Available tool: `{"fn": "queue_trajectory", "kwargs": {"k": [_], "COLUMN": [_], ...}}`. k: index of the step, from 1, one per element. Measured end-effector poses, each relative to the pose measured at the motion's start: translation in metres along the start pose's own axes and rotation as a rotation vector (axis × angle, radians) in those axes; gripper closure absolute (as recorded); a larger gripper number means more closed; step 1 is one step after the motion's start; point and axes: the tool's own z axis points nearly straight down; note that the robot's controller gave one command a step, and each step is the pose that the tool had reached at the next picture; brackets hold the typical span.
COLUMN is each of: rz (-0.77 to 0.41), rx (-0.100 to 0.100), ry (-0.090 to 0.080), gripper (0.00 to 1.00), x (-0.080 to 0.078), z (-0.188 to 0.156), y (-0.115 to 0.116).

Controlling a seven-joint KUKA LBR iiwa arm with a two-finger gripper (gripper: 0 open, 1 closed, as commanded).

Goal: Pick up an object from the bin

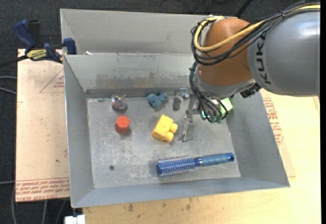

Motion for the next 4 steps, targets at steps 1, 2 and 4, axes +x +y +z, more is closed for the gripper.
{"fn": "queue_trajectory", "kwargs": {"k": [1,2,4], "rz": [-0.394,-0.532,-0.708], "rx": [0.001,0.002,0.005], "ry": [-0.007,-0.01,-0.016], "gripper": [0.0,0.0,0.0], "x": [0.07,0.082,0.087], "z": [0.099,0.071,0.101], "y": [-0.029,-0.008,-0.048]}}
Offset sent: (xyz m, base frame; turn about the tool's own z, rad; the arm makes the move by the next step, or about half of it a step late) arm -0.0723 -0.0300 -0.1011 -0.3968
